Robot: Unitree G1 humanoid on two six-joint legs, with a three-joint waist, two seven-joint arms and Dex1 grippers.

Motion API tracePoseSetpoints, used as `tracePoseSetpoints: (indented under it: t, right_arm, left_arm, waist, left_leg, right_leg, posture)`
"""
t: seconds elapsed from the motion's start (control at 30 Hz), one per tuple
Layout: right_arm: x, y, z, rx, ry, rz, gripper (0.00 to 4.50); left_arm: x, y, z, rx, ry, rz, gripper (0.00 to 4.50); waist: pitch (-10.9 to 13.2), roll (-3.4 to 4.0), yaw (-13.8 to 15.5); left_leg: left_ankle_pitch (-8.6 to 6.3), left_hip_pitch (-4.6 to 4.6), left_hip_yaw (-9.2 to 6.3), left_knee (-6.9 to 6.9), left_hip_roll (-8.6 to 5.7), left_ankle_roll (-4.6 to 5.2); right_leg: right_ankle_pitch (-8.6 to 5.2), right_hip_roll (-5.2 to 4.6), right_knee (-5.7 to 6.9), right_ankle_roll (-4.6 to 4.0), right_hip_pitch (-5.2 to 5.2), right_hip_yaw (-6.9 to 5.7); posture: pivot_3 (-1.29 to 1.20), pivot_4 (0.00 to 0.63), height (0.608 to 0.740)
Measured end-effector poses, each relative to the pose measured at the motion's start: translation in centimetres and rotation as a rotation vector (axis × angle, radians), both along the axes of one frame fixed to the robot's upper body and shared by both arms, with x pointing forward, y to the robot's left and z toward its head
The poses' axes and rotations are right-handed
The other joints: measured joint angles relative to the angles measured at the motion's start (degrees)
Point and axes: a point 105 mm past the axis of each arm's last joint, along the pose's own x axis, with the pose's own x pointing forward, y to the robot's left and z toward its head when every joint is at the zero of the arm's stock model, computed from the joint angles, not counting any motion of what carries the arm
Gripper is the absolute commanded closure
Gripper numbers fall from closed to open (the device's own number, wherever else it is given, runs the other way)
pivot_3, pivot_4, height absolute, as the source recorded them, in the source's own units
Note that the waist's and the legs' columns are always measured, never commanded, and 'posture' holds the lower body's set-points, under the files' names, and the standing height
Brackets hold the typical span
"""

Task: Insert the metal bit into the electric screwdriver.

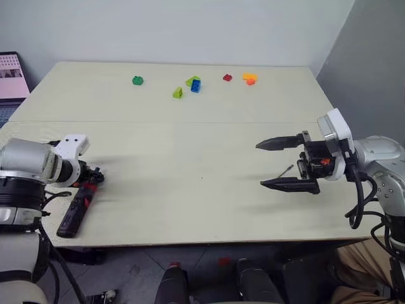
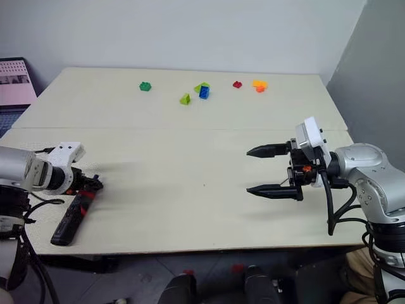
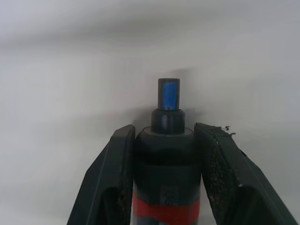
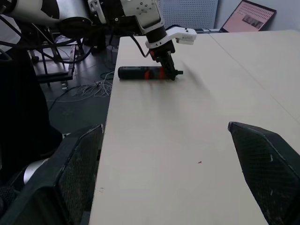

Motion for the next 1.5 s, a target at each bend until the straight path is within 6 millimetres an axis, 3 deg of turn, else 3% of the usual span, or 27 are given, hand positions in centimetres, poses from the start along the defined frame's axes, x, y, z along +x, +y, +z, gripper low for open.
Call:
tracePoseSetpoints:
  t: [0.13, 0.23, 0.27, 0.4, 0.57, 0.67, 1.0, 1.27, 1.5]
  right_arm:
    - [-0.2, -0.2, -0.3, -0.010, 0.006, -0.016, 0.00]
    - [-0.3, -0.7, -0.4, -0.018, 0.012, -0.049, 0.00]
    - [-0.4, -1.0, -0.5, -0.027, 0.017, -0.071, 0.00]
    - [-0.9, -1.5, -0.2, -0.020, 0.021, -0.113, 0.00]
    - [-1.1, -2.5, -0.1, -0.023, 0.006, -0.207, 0.00]
    - [-1.2, -2.6, -0.1, -0.021, -0.006, -0.238, 0.00]
    - [-0.2, -1.6, -0.6, -0.036, -0.035, -0.324, 0.00]
    - [0.1, -0.7, -0.4, -0.041, -0.055, -0.310, 0.00]
    - [-0.1, -0.3, -0.6, -0.043, -0.041, -0.287, 0.00]
  left_arm:
    - [1.0, -4.5, 2.2, -0.014, -0.108, -0.202, 2.87]
    - [1.0, -10.4, 3.0, -0.098, -0.169, -0.409, 2.87]
    - [0.9, -13.7, 3.5, -0.152, -0.210, -0.515, 2.87]
    - [0.5, -21.9, 5.7, -0.307, -0.367, -0.751, 2.87]
    - [1.6, -26.3, 8.0, -0.357, -0.667, -0.845, 2.87]
    - [2.2, -27.5, 8.1, -0.376, -0.814, -0.844, 2.87]
    - [3.9, -28.1, 5.0, -0.453, -0.946, -0.718, 2.87]
    - [3.2, -27.9, 4.4, -0.464, -1.015, -0.710, 2.87]
    - [2.0, -26.3, 4.3, -0.433, -1.021, -0.719, 2.87]
  waist:
    - [0.00, -0.01, 1.13]
    - [0.01, 0.00, 1.90]
    - [0.01, -0.01, 2.27]
    - [0.03, -0.03, 2.23]
    - [0.00, 0.07, 1.25]
    - [-0.02, 0.11, 1.31]
    - [-0.02, 0.11, 1.80]
    - [-0.03, 0.12, 1.93]
    - [-0.04, 0.14, 1.77]
  left_leg:
    - [0.00, -0.04, 0.01, 0.04, -0.03, 0.00]
    - [0.00, -0.10, 0.02, 0.09, -0.05, 0.00]
    - [0.00, -0.13, 0.01, 0.13, -0.05, 0.00]
    - [0.00, -0.14, -0.01, 0.23, -0.06, 0.00]
    - [0.01, 0.05, -0.01, 0.24, -0.05, 0.03]
    - [0.02, 0.04, 0.00, 0.31, -0.07, 0.05]
    - [0.02, -0.13, 0.04, 0.71, -0.12, 0.05]
    - [0.02, -0.09, 0.04, 0.69, -0.11, 0.05]
    - [0.02, -0.03, 0.04, 0.70, -0.10, 0.05]
  right_leg:
    - [-0.02, -0.02, -0.05, -0.02, 0.03, 0.01]
    - [-0.01, -0.03, -0.09, -0.03, 0.03, 0.02]
    - [0.00, -0.03, -0.09, -0.04, 0.04, 0.01]
    - [0.02, -0.03, -0.09, -0.05, 0.08, 0.02]
    - [0.13, 0.04, -0.02, -0.17, 0.15, 0.11]
    - [0.16, 0.03, -0.04, -0.14, 0.21, 0.14]
    - [0.06, 0.01, -0.08, 0.13, 0.23, 0.23]
    - [0.07, 0.01, -0.08, 0.14, 0.26, 0.22]
    - [-0.02, 0.01, -0.07, -0.03, 0.28, 0.23]
  posture:
    - [0.00, 0.150, 0.740]
    - [0.00, 0.150, 0.740]
    - [0.00, 0.150, 0.740]
    - [0.00, 0.150, 0.740]
    - [0.00, 0.150, 0.740]
    - [0.00, 0.150, 0.740]
    - [0.00, 0.150, 0.740]
    - [0.00, 0.150, 0.740]
    - [0.00, 0.150, 0.740]
